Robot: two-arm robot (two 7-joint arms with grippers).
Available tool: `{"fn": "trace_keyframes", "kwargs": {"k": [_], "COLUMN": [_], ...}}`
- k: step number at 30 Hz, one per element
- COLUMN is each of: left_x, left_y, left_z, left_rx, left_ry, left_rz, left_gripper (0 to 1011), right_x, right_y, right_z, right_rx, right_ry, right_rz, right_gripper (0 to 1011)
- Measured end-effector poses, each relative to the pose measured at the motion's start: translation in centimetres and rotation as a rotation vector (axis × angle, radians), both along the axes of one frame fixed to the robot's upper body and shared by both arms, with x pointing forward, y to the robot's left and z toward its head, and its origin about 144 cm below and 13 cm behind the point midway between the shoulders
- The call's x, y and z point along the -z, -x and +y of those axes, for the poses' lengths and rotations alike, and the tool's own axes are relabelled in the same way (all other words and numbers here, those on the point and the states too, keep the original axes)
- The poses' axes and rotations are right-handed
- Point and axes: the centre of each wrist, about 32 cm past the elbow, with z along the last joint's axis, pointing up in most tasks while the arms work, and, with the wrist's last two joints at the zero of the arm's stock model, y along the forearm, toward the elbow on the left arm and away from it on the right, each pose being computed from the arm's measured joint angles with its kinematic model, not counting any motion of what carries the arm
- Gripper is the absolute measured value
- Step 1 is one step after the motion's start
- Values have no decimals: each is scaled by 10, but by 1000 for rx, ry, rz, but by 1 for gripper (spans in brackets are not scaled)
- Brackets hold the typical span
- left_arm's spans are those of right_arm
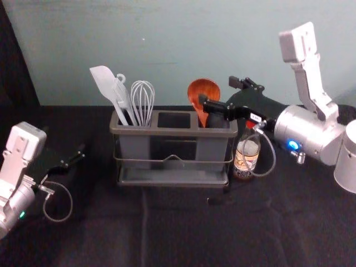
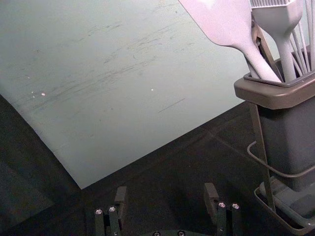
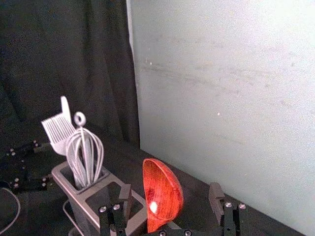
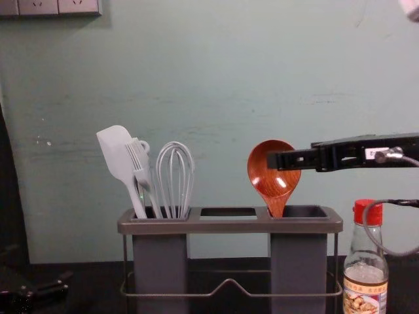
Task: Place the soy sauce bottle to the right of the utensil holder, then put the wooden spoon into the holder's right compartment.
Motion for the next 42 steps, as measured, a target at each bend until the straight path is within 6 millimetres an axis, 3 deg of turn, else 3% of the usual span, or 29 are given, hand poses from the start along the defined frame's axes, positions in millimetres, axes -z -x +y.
{"fn": "trace_keyframes", "kwargs": {"k": [4, 11, 13, 23, 42], "left_x": [0, 0, 0, 0, 0], "left_y": [0, 0, 0, 0, 0], "left_z": [0, 0, 0, 0, 0], "left_rx": [0, 0, 0, 0, 0], "left_ry": [0, 0, 0, 0, 0], "left_rz": [0, 0, 0, 0, 0], "left_gripper": [1011, 1012, 1012, 1011, 1012], "right_x": [2, 12, 21, 50, 107], "right_y": [11, 47, 65, 111, 154], "right_z": [2, 13, 17, 23, 21], "right_rx": [8, 78, 118, 213, 392], "right_ry": [-6, -1, -5, -28, -70], "right_rz": [-24, -109, -135, -177, -123], "right_gripper": [1002, 1003, 1003, 1002, 1002]}}
